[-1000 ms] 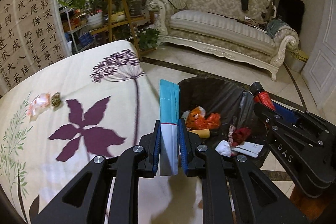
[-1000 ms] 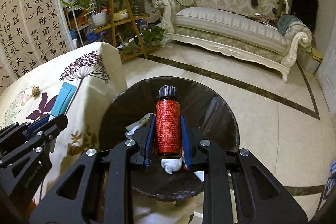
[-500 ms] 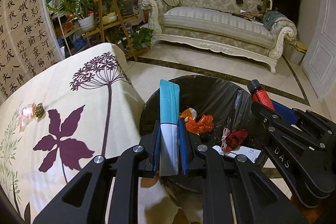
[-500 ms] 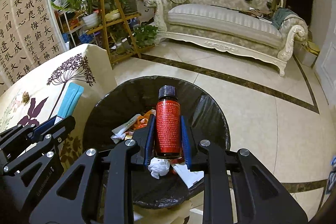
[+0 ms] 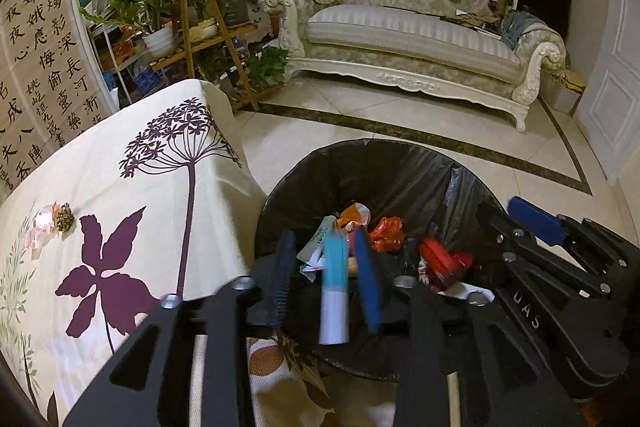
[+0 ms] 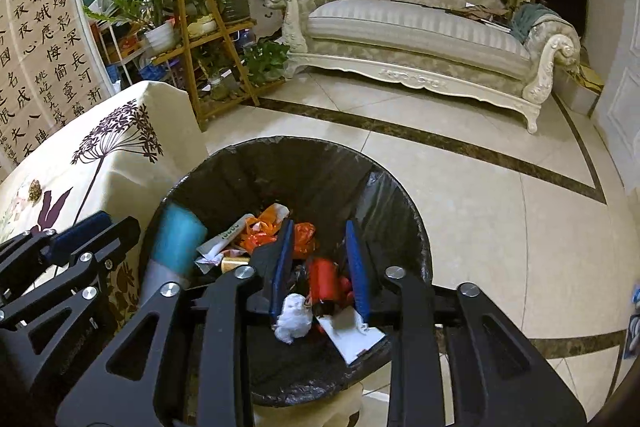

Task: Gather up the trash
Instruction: 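Open both grippers to drop the tube and bottle into the bin, then move both grippers back over the bed toward the remaining trash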

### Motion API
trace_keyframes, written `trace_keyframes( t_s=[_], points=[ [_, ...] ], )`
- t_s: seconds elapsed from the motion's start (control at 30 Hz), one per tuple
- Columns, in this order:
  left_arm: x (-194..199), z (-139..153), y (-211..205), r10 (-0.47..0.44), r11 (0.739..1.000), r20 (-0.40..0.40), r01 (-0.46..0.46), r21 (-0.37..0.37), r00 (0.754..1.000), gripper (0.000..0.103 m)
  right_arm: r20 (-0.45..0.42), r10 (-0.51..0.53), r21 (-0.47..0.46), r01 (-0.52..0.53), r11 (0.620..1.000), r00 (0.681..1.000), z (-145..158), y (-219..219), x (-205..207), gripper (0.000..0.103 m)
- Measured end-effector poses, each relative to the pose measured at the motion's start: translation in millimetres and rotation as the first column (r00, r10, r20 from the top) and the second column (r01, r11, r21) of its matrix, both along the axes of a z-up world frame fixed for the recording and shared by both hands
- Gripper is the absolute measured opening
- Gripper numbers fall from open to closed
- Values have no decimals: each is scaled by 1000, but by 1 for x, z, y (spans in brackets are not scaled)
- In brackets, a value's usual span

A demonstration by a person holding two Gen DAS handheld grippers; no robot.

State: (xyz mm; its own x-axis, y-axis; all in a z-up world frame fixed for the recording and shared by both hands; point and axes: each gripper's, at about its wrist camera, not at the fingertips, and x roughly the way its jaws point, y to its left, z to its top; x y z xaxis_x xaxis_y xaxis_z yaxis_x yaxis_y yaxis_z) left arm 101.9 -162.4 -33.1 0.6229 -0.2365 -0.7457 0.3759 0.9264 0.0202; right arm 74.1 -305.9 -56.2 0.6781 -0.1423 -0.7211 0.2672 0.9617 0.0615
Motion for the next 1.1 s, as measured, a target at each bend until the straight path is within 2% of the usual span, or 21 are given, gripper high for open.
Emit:
trace_keyframes(
  t_s=[0.13, 0.2, 0.33, 0.47, 0.67, 0.83, 1.1],
  points=[
    [-1, 2, 4, 11, 1000, 6, -11, -10, 1000, 54, 2, -11, -4, 11, 1000, 1000, 2, -1, -2, 38],
    [-2, 3, 5, 13, 1000, 12, -13, -9, 1000, 61, 5, -15, -5, 15, 1000, 1000, 4, -1, -3, 45],
    [-8, 6, 14, 23, 1000, 27, -23, -9, 999, 71, 12, -11, -6, 11, 1000, 1000, 9, 5, -2, 51],
    [-9, 7, 38, 62, 998, 23, -62, -13, 998, 73, 17, 18, -4, -18, 1000, 1000, 13, 18, 2, 53],
    [-7, 10, 91, 156, 988, 23, -156, -7, 987, 75, 21, 120, 10, -121, 993, 993, 18, 64, 16, 54],
    [-1, 9, 144, 262, 965, 28, -262, 17, 965, 75, 34, 213, 21, -213, 977, 977, 27, 106, 32, 54],
    [11, 6, 224, 408, 912, 29, -409, 37, 912, 76, 34, 355, 43, -356, 933, 934, 35, 183, 60, 54]
  ],
)
